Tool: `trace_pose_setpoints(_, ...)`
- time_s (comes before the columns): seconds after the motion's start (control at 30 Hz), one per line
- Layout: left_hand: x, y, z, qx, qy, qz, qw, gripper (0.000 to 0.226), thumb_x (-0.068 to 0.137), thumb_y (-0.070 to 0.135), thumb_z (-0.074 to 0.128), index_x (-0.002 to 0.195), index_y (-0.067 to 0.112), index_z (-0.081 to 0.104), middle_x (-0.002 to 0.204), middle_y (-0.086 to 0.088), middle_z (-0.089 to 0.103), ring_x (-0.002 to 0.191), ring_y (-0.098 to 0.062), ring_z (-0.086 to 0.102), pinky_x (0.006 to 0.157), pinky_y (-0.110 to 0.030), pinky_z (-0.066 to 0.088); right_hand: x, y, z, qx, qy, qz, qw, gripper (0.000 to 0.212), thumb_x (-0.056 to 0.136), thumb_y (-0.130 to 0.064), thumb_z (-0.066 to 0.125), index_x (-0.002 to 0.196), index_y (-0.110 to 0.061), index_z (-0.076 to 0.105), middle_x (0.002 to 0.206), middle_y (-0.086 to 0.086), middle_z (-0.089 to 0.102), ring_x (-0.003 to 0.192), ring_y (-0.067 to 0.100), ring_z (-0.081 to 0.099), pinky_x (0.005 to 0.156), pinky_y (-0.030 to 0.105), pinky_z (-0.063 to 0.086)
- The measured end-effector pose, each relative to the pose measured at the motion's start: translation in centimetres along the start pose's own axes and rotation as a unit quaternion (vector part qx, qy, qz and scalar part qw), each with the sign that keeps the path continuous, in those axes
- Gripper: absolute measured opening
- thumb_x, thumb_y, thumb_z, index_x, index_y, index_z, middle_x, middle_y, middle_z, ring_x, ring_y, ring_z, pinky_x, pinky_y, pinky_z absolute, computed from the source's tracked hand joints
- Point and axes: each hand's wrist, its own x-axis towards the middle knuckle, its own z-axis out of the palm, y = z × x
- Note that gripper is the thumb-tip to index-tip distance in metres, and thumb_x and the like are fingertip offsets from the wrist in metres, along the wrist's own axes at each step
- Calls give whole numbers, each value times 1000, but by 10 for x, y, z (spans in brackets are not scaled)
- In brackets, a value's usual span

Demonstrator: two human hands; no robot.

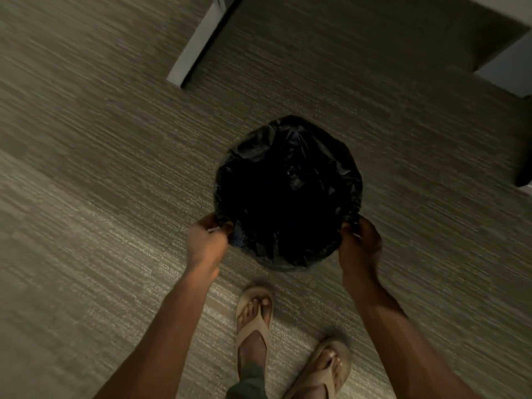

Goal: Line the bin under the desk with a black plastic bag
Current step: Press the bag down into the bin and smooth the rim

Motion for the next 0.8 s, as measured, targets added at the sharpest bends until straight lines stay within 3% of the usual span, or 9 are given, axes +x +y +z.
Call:
trace_pose_setpoints(0.1, 30, 10, -45, -18, 63, -8, 998, 31, 81, 11, 69, 110, 19, 79, 95, 2, 80, 91, -18, 73, 80, -31, 56, -5, -42, 57, -25, -33, -48, 998, 32, 102, -19, 59, 133, -13, 64, 118, 9, 71, 94, 20, 64, 77, 35, 50)
trace_pose_setpoints(0.2, 66, 23, -87, -29, 104, -10, 994, 23, 81, 12, 71, 102, 17, 78, 93, -5, 78, 87, -23, 70, 82, -38, 55, -10, -80, 116, -34, -74, -72, 994, 33, 102, -18, 57, 134, -11, 63, 124, 11, 71, 102, 28, 68, 79, 33, 49)
trace_pose_setpoints(0.27, 91, 32, -108, -12, 129, 3, 992, 13, 83, 13, 71, 90, 23, 76, 82, 4, 74, 77, -16, 67, 79, -34, 54, -11, -99, 152, -48, -94, -83, 991, 32, 102, -16, 55, 132, -8, 63, 126, 15, 71, 112, 33, 68, 80, 33, 49)
trace_pose_setpoints(0.33, 116, 42, -127, 7, 158, 13, 987, 17, 84, 15, 71, 99, 20, 78, 80, 9, 72, 76, -12, 66, 79, -30, 55, -11, -117, 186, -64, -101, -89, 989, 33, 102, -15, 55, 133, -8, 63, 128, 16, 70, 116, 34, 67, 80, 28, 44)
trace_pose_setpoints(0.43, 147, 55, -148, 39, 157, 10, 987, 36, 86, 20, 72, 121, 14, 73, 100, 1, 72, 97, -21, 69, 94, -35, 57, -8, -134, 227, -87, -109, -81, 987, 35, 102, -14, 55, 136, -8, 61, 131, 17, 69, 120, 34, 65, 86, 32, 48)
trace_pose_setpoints(0.6, 179, 55, -170, 36, 122, -10, 992, 37, 86, 17, 72, 122, 11, 73, 113, -8, 75, 107, -27, 71, 101, -44, 58, -11, -140, 263, -116, -131, -82, 981, 32, 104, -15, 52, 135, -7, 56, 131, 18, 66, 117, 37, 65, 79, 34, 46)
trace_pose_setpoints(0.7, 182, 54, -167, 18, 106, -19, 994, 38, 90, 17, 69, 127, 11, 71, 119, -10, 74, 113, -29, 70, 104, -44, 56, -12, -143, 262, -149, -136, -98, 975, 35, 106, -16, 48, 139, -7, 53, 136, 20, 63, 120, 39, 63, 87, 40, 50)
trace_pose_setpoints(0.8, 179, 56, -159, 8, 105, -33, 994, 58, 98, 43, 60, 144, 9, 56, 141, -15, 63, 133, -34, 58, 113, -44, 47, -9, -147, 254, -223, -163, -127, 953, 47, 109, -33, 42, 148, -7, 47, 145, 21, 54, 123, 39, 60, 94, 43, 51)
